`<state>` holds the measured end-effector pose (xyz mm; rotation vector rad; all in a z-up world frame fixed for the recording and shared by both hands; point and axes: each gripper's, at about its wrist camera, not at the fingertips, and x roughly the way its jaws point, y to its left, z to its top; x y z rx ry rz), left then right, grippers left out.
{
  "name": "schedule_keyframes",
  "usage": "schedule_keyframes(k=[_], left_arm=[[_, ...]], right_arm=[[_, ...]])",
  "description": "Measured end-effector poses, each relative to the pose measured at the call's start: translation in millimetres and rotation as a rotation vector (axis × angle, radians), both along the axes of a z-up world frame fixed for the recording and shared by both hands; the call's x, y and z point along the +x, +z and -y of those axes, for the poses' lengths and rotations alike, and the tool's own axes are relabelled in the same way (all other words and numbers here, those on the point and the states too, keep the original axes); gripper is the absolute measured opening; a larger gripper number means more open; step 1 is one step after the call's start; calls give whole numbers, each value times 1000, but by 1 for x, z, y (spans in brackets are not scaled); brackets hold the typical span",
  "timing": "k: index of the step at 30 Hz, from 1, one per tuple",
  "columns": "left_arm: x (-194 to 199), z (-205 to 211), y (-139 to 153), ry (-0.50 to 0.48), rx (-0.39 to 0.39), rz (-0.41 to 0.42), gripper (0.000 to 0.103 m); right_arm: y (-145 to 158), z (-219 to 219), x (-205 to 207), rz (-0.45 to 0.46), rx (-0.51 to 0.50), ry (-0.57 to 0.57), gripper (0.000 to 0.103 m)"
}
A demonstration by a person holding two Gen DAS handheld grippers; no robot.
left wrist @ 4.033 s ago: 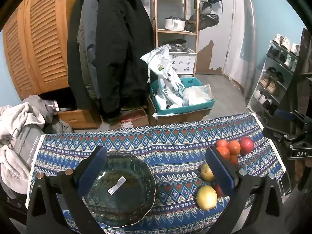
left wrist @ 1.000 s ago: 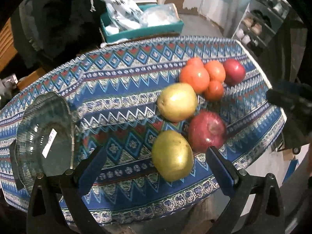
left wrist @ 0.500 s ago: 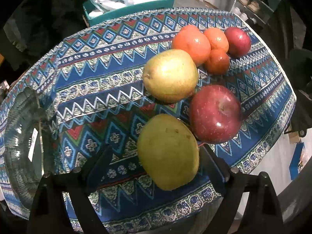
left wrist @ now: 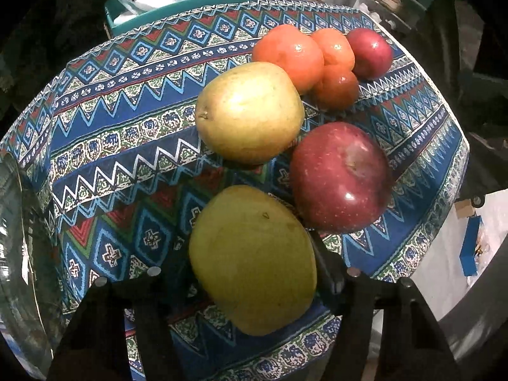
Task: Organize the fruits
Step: 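Close the left gripper on the large yellow-green pear while the right tool approaches a red apple, then close the right gripper around the red apple and lift it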
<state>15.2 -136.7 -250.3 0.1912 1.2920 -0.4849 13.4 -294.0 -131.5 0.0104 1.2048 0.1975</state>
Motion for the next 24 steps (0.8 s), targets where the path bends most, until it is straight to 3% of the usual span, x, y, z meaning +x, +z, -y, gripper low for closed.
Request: schedule_keyframes(k=[7,14,21,24], left_arm=[[-3,-25,9,63,2,6,66],[-5,-55,19,118,1,25,66],[-7,-76,27,160,-5,44,66],[-9,-79,30,168,-5,50,66]], right_arm=[[-20,-18,3,-53,23,37,100],[-58,-50,8,-155,55,78,100],[-79,-63,15,-197,23,82,100],[-86,-64,20,-207,27,69,94]])
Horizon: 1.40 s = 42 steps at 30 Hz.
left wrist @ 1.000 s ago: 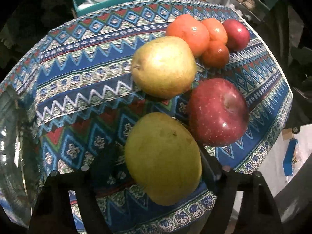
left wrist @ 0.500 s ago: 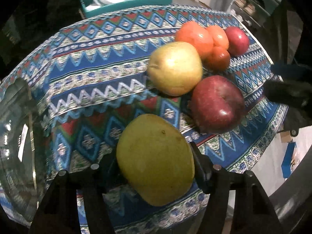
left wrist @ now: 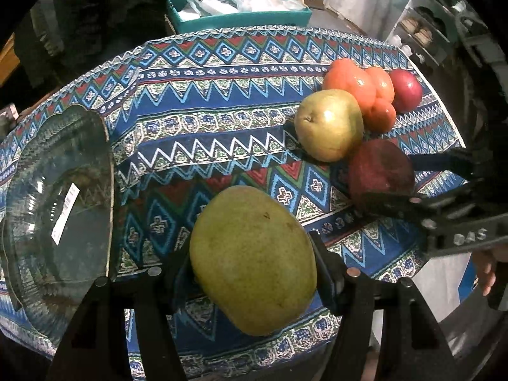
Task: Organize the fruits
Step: 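Close the right gripper around the red apple and lift it, then carry the pear with the left tool while the right tool carries the apple over the glass bowl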
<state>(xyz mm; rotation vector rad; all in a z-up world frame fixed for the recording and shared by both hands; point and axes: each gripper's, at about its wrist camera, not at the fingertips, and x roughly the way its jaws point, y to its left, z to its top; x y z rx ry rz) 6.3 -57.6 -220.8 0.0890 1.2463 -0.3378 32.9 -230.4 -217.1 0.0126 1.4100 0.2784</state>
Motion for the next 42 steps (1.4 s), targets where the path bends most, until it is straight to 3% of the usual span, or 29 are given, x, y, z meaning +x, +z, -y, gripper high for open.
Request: schedule_keyframes(k=[3,4,14,25,42], left_arm=[[-2,0,1,0,-4,2,66],[-3,0,2,-3,-5,6,67],[-7,4,15,6,-11,43,66],[-14,0,53,27,-60,120,66],[-5,-52,129,138,-96,309,66]], right_arm=[[-11,-4,4,-19,7,1,86],[-14,-4,4,-23,12,2,79],[-6,-18,-11,84,-57,41,76],[62,-1,-15,284,-37,5,76],[161,-30,-13,541,7,48,76]])
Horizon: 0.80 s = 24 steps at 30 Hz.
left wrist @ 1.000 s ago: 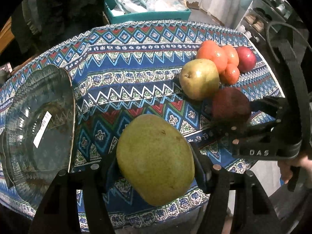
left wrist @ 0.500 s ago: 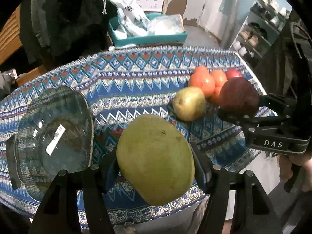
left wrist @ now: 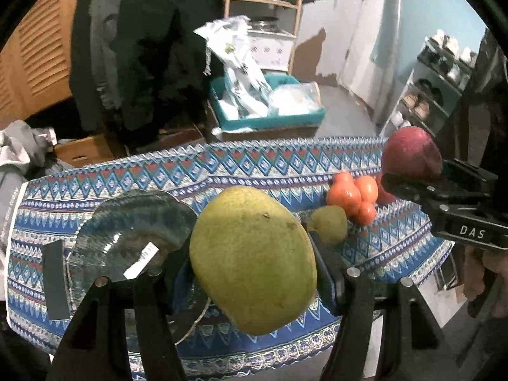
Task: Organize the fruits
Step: 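Carry the pear with the left tool while the right tool carries the apple over the glass bowl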
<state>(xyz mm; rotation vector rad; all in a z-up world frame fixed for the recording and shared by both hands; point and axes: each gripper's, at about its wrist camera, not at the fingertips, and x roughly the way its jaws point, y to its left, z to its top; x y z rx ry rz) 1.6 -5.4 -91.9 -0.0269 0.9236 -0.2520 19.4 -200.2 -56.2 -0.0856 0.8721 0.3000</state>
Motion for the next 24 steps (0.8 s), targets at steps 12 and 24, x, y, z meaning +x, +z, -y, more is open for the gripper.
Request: schedule_keyframes(k=[12,24], left_arm=[[5,-57,10,124,-47,18,66],[4,-114,-15,237,-44,-18,66]], right_arm=[[33,-59,21,56,59,90,77],[25,-130,47,17,111,197,77]])
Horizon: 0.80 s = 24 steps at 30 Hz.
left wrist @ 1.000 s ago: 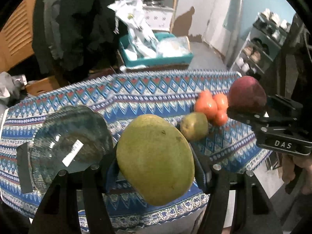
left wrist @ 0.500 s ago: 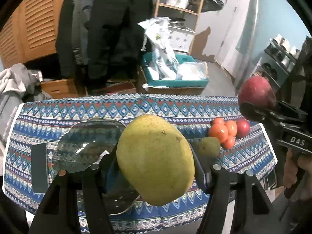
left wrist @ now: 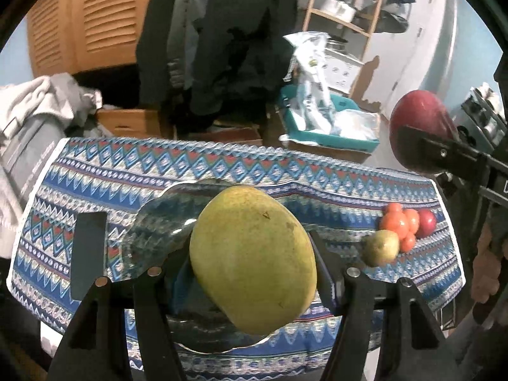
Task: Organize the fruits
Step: 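Carry the pear with the left tool while the right tool carries the apple over the glass bowl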
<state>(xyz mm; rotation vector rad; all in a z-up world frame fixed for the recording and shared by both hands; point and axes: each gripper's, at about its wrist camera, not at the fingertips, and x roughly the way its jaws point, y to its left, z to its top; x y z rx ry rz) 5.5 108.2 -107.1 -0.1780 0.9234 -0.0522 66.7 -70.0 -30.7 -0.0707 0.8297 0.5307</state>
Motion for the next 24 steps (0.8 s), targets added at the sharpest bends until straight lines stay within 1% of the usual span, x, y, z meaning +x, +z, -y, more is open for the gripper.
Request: schedule_keyframes(k=[4,8,16,21,24], left_arm=[[2,-17,-14,31,-9,-29,67],[6,-34,-34,68,-41,-75,66],[14,-55,-73,109,-19,-143,66],[16,-65,-98,135,-74,-219,66],[16,-65,-107,135,-66,-240,66]], right_arm=[[-13,-23,9,-33,-1,34,77],[-29,-43,18,-80,0,64,77],[-69,-77,29,-180,-22,127,77],[-91,-91,34,-238,-40,156,77],[-101,-96,34,-265,-39,169,77]])
